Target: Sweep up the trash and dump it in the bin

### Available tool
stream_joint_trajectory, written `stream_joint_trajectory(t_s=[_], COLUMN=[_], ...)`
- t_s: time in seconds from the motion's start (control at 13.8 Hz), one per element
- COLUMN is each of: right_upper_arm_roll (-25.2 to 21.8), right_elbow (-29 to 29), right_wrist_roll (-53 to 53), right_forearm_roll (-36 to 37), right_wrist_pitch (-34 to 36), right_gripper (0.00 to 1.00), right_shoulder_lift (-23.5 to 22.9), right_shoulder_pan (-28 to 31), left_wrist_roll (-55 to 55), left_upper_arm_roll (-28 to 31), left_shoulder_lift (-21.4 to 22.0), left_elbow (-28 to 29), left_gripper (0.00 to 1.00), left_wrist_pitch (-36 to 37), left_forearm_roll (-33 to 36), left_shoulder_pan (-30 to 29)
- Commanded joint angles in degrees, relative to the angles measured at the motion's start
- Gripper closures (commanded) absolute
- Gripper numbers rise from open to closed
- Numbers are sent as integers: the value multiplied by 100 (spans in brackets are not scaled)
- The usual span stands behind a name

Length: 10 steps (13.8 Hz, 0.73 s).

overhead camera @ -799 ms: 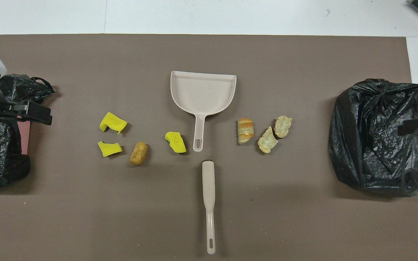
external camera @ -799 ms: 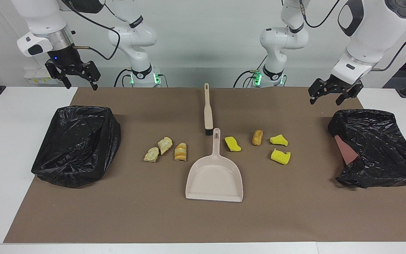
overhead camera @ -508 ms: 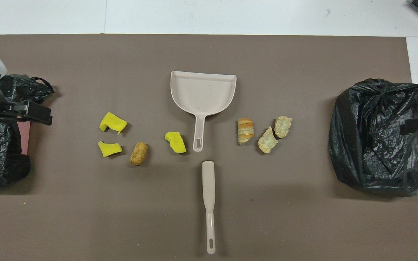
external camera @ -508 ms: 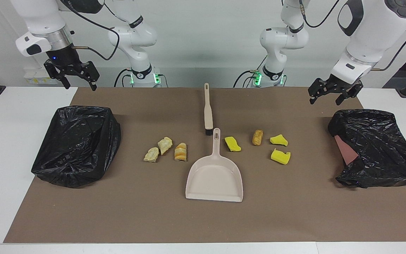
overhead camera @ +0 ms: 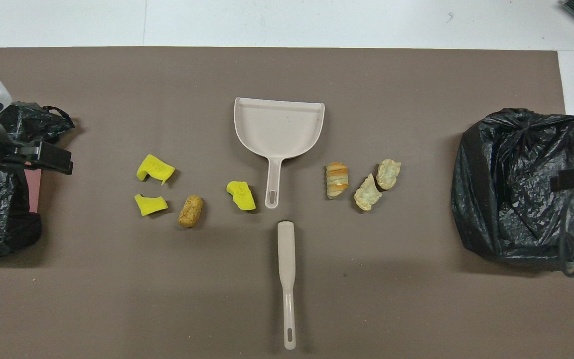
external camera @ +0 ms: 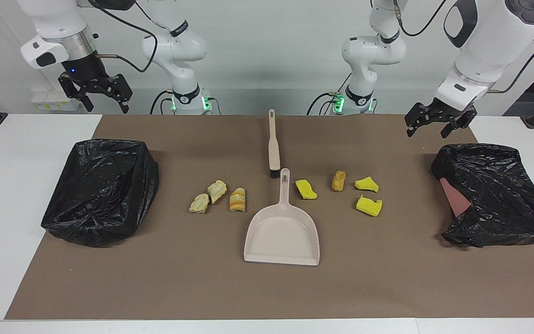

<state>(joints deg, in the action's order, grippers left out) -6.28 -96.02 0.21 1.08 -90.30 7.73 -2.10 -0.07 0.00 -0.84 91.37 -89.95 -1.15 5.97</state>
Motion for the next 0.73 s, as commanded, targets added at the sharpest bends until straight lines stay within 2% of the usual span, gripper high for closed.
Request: stream_joint_trajectory(t_s=[0.0,0.22,0.36,0.65], right_upper_arm_roll=[4,13,13,13], right_elbow=[5,-30,-48,-74], right_wrist_roll=[-179,-180,-180,-180], right_forearm_roll=[-55,-55,-55,-55], right_wrist_pitch=[74,74,74,74], right_gripper=[0,0,0,0], right_shoulder_lift=[9,27,35,53], right_shoulder_pan=[16,-80,-98,-98], left_wrist_roll=[-2,-141,-396,-1186], left_upper_arm_roll=[-35,-97,-97,-97], left_shoulder_lift=[268,338,540,787], left_elbow=[425,759,1206,1770], left_gripper=[0,0,0,0], left_wrist_pitch=[-48,-241,-600,-875], left_forearm_roll=[36,19,-104,-175], left_shoulder_pan=[27,158,334,965])
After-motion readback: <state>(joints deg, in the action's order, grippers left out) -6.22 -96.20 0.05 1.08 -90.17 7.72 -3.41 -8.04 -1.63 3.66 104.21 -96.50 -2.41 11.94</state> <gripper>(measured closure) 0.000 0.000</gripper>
